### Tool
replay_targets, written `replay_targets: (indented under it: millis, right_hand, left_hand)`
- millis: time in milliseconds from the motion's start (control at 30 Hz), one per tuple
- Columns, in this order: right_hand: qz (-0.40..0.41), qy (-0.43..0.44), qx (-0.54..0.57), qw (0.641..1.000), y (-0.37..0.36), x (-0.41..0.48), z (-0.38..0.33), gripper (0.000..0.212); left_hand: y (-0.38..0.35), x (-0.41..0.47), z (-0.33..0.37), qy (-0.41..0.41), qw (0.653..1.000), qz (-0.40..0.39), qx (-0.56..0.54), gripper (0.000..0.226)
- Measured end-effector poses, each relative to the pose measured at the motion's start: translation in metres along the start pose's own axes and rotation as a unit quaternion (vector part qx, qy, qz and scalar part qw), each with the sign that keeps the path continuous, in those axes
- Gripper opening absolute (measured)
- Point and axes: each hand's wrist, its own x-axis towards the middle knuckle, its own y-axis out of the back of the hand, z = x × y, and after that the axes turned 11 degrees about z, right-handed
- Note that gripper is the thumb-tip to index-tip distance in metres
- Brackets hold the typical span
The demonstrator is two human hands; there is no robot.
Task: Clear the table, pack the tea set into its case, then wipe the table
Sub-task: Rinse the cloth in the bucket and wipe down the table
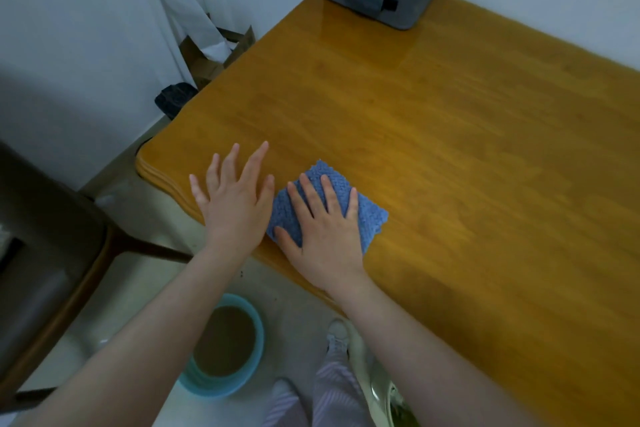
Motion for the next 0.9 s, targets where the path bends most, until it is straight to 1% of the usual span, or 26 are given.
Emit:
replay_targets:
  millis: [100,200,333,500,600,733,900]
  right_hand:
    - [0.005,-0.043,-0.009,0.999,-0.002,-0.007,-0.017,0.071]
    - [0.011,-0.041,-0.017,0.999,-0.004,-0.013,-0.022,0.072]
    - [0.025,-0.031,-0.001,0.999,0.002,-0.027,-0.008,0.070]
    - [0.040,-0.059,-0.011,0.997,0.011,-0.054,0.026,0.069]
    - [0.026,-0.069,-0.003,0.997,0.014,-0.056,0.031,0.069]
    - [0.013,-0.081,0.001,0.997,0.016,-0.037,0.042,0.071]
    - [0.010,-0.114,-0.030,0.993,0.013,0.034,0.098,0.075]
  left_hand:
    - [-0.002,-0.011,-0.003,0.010,1.000,-0.004,0.002,0.050]
    - [-0.003,-0.018,-0.001,0.002,1.000,0.009,0.001,0.050]
    - [-0.004,-0.023,0.005,-0.029,1.000,0.008,0.008,0.051]
    - [-0.009,-0.030,0.019,-0.060,0.998,-0.016,0.011,0.052]
    - [-0.009,-0.030,0.031,-0.079,0.996,-0.028,0.013,0.052]
    - [-0.008,-0.019,0.044,-0.102,0.994,-0.037,0.007,0.052]
    - [-0.018,0.001,0.059,-0.095,0.995,-0.035,-0.002,0.051]
